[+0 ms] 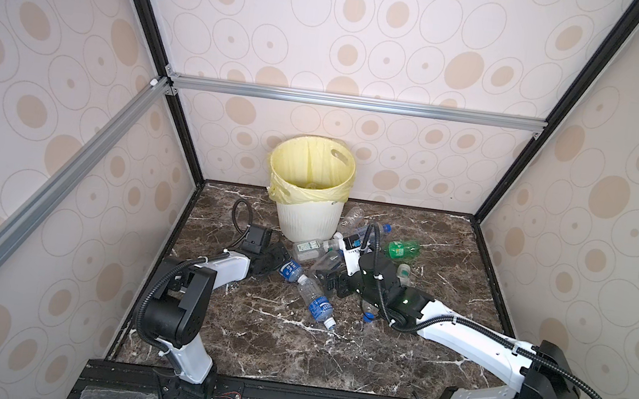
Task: Throw the plastic bottles in the bin
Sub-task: 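Close the left gripper on the blue-label bottle and lift it toward the right gripper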
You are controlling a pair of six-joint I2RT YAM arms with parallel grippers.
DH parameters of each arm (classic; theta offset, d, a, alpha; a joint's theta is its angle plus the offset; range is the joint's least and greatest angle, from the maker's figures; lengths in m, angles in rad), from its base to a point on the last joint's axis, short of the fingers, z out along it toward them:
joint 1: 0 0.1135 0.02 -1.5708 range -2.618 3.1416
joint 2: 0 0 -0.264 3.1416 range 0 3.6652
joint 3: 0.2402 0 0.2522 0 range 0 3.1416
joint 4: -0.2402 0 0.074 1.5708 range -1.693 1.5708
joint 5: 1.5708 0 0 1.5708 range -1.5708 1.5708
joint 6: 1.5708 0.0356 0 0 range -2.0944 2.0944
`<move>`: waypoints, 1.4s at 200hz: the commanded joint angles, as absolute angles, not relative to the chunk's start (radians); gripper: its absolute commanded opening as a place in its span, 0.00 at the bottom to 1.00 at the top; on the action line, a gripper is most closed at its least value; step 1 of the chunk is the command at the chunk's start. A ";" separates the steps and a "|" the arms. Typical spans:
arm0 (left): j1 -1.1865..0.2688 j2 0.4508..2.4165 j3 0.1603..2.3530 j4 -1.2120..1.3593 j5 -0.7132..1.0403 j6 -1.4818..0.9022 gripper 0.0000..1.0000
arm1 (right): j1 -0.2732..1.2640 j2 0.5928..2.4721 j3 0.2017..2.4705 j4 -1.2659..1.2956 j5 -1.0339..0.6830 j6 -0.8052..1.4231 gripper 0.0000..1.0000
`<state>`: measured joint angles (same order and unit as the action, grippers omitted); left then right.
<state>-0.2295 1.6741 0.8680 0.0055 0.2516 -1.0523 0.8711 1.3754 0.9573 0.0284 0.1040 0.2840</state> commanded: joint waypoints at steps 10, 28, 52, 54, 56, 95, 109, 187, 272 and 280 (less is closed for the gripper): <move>-0.209 1.697 0.886 0.078 0.236 -1.080 0.82 | 0.878 1.338 0.939 0.043 0.101 0.299 1.00; -0.200 1.726 0.899 0.081 0.238 -1.063 0.79 | 0.878 1.336 0.935 0.045 0.098 0.302 1.00; -0.191 1.748 0.904 0.083 0.231 -1.045 0.76 | 0.879 1.332 0.928 0.041 0.098 0.309 1.00; -0.190 1.749 0.904 0.083 0.229 -1.045 0.75 | 0.879 1.330 0.927 0.041 0.099 0.308 1.00; -0.189 1.749 0.904 0.084 0.230 -1.044 0.75 | 0.880 1.330 0.927 0.041 0.099 0.308 1.00; -0.170 1.718 0.849 0.123 0.225 -1.048 0.68 | 0.881 1.324 0.913 0.042 0.107 0.319 1.00; -0.162 1.699 0.825 0.139 0.227 -1.054 0.66 | 0.881 1.327 0.913 0.042 0.106 0.324 1.00; -0.155 1.581 0.824 0.111 0.235 -0.997 0.57 | 0.882 1.378 0.951 0.043 0.094 0.336 1.00; -0.282 1.378 0.830 0.092 0.238 -1.006 0.56 | 0.882 1.401 0.971 0.060 0.086 0.355 1.00; -0.310 1.371 0.843 0.087 0.229 -1.008 0.56 | 0.882 1.396 0.971 0.059 0.086 0.356 1.00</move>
